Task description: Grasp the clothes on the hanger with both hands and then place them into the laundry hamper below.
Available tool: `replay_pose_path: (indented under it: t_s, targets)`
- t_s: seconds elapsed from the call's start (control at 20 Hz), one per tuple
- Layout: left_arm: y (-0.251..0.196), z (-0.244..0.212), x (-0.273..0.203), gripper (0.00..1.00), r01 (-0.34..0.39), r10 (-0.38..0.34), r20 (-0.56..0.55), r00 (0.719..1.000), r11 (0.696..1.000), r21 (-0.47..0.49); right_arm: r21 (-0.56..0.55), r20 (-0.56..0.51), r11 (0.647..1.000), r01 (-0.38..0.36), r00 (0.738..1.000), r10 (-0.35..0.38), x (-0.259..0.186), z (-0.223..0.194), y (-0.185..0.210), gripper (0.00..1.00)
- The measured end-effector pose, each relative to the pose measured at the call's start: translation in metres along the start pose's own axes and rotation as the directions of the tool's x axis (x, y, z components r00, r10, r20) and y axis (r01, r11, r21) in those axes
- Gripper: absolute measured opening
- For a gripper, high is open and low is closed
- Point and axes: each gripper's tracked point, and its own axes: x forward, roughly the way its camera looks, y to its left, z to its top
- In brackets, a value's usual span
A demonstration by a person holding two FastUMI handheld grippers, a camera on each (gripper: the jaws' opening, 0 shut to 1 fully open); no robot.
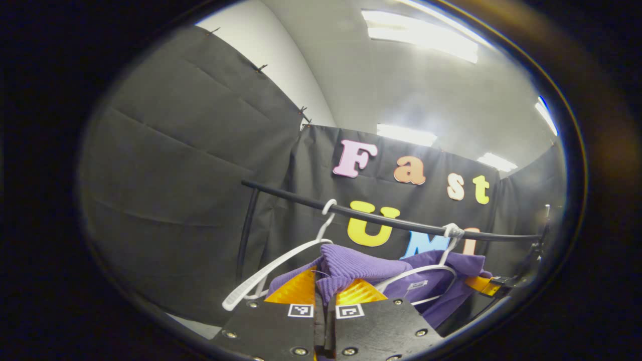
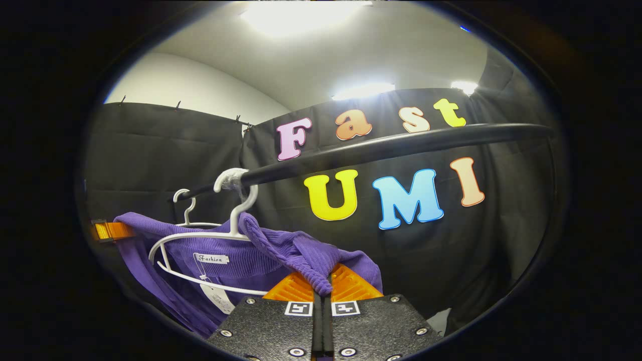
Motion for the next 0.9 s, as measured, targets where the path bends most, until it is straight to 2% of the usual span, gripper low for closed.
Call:
replay_pose_path:
  t_s: [0.25, 0.4, 0.75, 0.8, 0.85, 0.9]
  targets:
    - [0.031, -0.035, 0.006, 0.01, -0.005, 0.002, -0.062, 0.998, 0.998, -0.059, -0.023, 0.002, 0.999, 0.032, 0.999, -0.032, -0.007, 0.001, 0.005, 0.0]
    - [0.04, -0.059, 0.003, 0.0, 0.008, -0.011, -0.099, 0.995, 0.999, -0.038, -0.042, -0.001, 0.998, 0.047, 0.999, -0.047, -0.007, -0.003, 0.01, 0.0]
    - [0.027, -0.082, -0.005, 0.01, 0.06, -0.063, -0.139, 0.988, 0.998, -0.025, -0.033, 0.012, 0.996, 0.077, 0.997, -0.077, -0.012, -0.011, 0.01, 0.0]
    - [0.026, -0.086, -0.008, 0.06, 0.064, -0.067, -0.144, 0.987, 0.998, -0.025, -0.032, 0.013, 0.996, 0.079, 0.997, -0.078, -0.012, -0.012, 0.01, 0.0]
    - [0.023, -0.09, -0.01, 0.01, 0.067, -0.069, -0.15, 0.986, 0.998, -0.023, -0.031, 0.013, 0.996, 0.079, 0.997, -0.079, -0.011, -0.013, 0.01, 0.0]
    - [0.02, -0.094, -0.013, 0.01, 0.067, -0.069, -0.156, 0.985, 0.998, -0.023, -0.03, 0.013, 0.997, 0.077, 0.997, -0.077, -0.011, -0.013, 0.01, 0.0]
